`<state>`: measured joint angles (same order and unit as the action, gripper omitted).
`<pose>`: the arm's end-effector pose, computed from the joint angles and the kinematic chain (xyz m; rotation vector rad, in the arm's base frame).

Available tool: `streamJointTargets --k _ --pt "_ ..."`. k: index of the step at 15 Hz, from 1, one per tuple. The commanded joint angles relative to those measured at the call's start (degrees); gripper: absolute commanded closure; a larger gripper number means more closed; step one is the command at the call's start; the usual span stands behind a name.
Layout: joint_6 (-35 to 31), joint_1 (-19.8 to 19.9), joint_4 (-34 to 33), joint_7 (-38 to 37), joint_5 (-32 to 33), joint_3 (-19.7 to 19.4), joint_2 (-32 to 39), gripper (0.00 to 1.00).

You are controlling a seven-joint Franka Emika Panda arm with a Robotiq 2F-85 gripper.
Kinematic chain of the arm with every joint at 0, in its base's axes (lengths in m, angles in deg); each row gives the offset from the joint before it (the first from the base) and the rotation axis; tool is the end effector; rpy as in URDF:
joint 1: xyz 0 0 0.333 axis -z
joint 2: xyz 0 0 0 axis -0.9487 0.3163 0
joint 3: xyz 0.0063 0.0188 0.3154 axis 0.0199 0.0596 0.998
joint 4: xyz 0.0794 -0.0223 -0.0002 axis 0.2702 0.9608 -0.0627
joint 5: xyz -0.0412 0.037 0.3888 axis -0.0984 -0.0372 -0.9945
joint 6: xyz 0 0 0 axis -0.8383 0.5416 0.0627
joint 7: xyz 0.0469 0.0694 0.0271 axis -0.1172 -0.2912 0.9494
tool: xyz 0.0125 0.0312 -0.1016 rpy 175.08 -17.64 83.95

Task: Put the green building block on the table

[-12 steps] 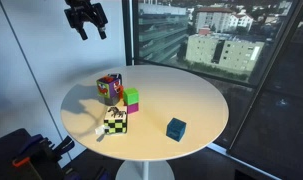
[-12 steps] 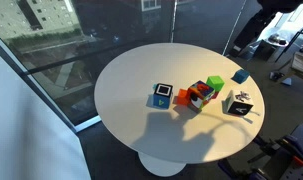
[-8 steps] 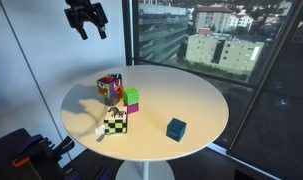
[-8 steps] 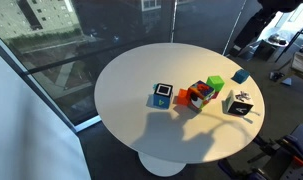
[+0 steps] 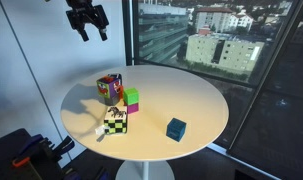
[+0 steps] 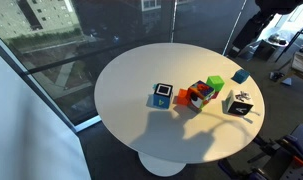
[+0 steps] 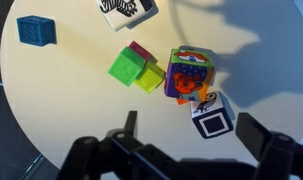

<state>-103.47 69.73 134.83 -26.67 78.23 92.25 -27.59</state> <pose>0.4327 0.0505 0.4751 3.0175 0.2413 0.2906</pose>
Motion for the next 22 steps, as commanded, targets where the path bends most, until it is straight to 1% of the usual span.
streamJointTargets --k 1,8,11,14,22 --pt "0.5 1.2 -3.2 -2.3 1.7 -0.2 3.7 0.0" --pt "2.6 4.6 -8.5 -9.2 7.1 -0.4 11.5 0.0" --pt "3.8 5.1 -10.3 -11.6 8.8 -1.1 14.9 0.0" --pt "4.9 4.9 -11.6 -10.8 7.5 -2.6 18.0 0.0" --pt "3.0 5.1 -12.6 -8.4 5.8 -5.9 23.7 0.0"
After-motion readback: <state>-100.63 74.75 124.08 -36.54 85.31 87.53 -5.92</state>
